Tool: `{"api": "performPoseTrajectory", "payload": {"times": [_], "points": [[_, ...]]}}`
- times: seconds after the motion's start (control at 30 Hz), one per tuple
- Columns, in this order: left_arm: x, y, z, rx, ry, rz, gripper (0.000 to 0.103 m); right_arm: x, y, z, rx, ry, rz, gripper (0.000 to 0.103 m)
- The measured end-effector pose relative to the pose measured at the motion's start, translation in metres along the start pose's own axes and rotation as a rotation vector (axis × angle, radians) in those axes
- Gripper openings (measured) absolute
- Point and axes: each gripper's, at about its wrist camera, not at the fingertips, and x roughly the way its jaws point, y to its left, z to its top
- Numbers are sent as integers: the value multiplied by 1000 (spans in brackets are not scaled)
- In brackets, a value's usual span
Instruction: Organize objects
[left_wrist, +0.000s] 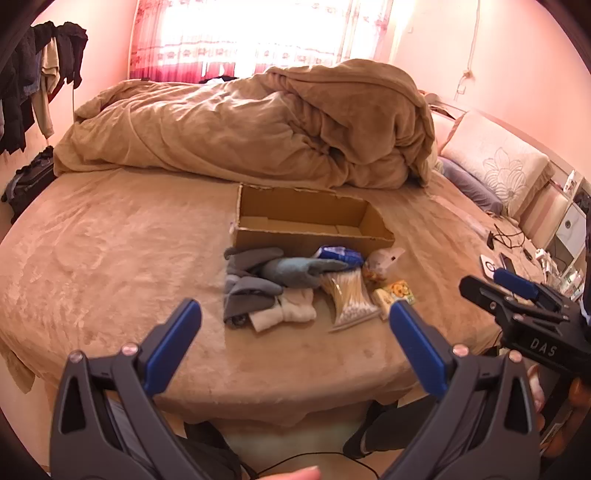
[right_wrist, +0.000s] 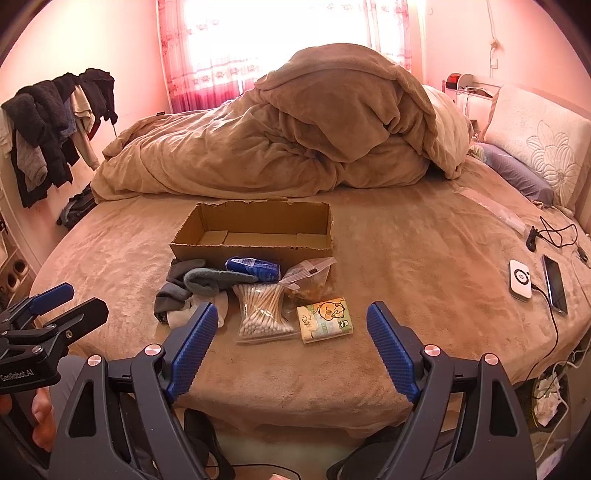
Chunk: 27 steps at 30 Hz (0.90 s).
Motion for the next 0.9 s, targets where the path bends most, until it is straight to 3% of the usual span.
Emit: {"api": "performPoseTrajectory", "payload": {"times": [0.9], "points": [[-1, 2, -2, 10, -5, 7, 102, 0, 1, 0, 1, 0, 0, 86]]}}
